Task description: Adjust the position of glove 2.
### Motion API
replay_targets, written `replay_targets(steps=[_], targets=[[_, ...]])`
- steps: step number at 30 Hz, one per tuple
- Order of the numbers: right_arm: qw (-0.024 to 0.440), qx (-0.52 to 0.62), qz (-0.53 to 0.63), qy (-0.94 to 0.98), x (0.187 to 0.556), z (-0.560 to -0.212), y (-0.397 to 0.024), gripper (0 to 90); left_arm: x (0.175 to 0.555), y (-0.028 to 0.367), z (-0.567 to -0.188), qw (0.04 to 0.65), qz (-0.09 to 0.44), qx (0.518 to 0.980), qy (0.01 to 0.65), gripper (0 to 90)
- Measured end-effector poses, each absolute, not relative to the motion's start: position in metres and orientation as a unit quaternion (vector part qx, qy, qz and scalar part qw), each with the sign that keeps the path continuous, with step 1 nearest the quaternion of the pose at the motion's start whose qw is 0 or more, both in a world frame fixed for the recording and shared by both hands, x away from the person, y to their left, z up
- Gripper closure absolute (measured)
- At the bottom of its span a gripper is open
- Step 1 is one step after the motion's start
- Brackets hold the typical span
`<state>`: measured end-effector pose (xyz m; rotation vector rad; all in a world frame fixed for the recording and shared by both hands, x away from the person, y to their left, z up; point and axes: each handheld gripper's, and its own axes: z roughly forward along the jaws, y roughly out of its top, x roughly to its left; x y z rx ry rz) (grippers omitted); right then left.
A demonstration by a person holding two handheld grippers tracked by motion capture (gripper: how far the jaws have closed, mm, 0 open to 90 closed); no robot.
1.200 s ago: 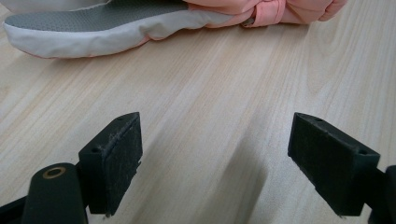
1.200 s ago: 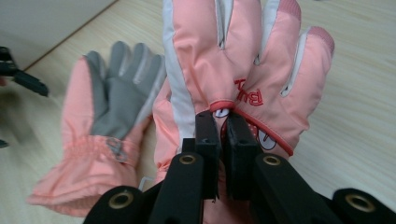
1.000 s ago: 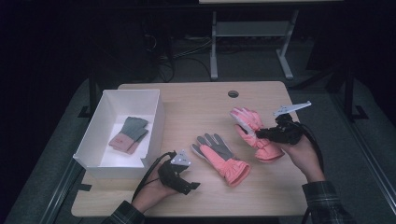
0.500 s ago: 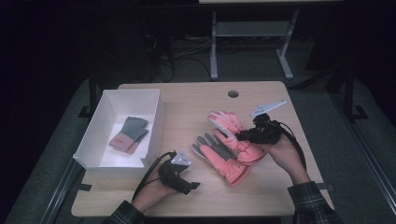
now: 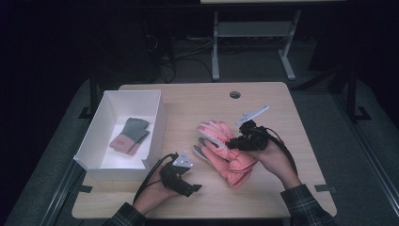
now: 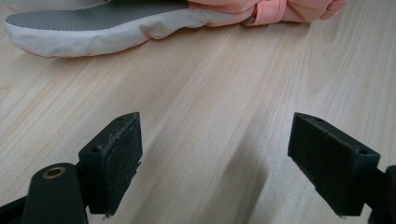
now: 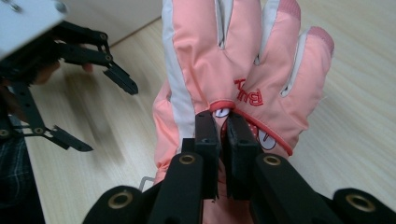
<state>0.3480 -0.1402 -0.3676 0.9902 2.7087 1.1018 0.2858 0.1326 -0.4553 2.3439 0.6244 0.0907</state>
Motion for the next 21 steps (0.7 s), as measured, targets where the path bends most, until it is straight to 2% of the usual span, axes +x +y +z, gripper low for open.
replay_targets(steps=[16,21], targets=[[0.019,0.322,0.341,0.883,0.35,-0.382,-0.13,83.6,0.286,0.132,-0.456,0.347,0.036,0.907,0.237,17.2],[0.022,0.317,0.329,0.889,0.35,-0.387,-0.124,79.8,0.286,0.132,-0.456,0.347,0.034,0.907,0.237,17.2]])
